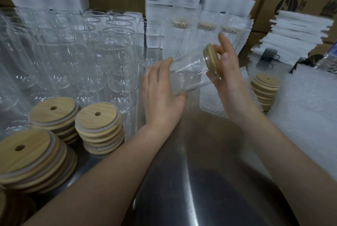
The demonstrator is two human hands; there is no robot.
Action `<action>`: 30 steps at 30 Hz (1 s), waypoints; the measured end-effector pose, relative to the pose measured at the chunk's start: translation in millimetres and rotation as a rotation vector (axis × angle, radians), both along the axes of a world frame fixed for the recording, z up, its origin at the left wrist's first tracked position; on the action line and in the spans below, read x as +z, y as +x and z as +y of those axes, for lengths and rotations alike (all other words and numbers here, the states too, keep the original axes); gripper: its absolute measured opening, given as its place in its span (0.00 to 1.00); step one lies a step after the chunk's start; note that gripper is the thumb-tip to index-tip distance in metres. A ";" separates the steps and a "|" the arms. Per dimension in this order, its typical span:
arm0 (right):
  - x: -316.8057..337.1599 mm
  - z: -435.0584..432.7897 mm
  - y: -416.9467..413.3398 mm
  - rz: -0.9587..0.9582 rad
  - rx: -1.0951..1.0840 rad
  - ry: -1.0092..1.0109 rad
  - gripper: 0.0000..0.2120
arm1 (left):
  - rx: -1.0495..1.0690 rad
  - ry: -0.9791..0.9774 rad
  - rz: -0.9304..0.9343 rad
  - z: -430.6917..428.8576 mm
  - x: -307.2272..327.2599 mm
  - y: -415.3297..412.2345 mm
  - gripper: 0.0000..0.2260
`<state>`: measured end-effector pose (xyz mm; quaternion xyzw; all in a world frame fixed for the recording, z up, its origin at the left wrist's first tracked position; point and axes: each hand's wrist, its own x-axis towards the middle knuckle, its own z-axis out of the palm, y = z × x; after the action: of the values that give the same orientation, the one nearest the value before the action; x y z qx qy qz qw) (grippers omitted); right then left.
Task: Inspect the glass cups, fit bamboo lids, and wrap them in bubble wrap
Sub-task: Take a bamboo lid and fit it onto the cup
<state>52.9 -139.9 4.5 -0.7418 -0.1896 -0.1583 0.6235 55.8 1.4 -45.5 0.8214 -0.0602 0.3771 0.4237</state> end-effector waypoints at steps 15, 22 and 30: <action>4.9 -36.3 4.3 0.361 -0.325 -1.252 0.16 | -0.042 -0.412 0.236 9.1 -4.3 15.1 0.41; -0.5 -34.0 6.1 0.392 -0.366 -1.192 0.05 | -0.094 -0.451 0.300 13.2 -6.2 19.7 0.42; -6.1 -27.1 10.4 0.234 -0.527 -0.754 0.05 | -0.093 -0.414 0.317 12.8 -3.8 16.1 0.43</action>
<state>63.3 -167.0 -1.6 -0.9521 0.0324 -0.1466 0.2666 71.9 14.2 -49.3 0.7625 0.0475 0.2280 0.6036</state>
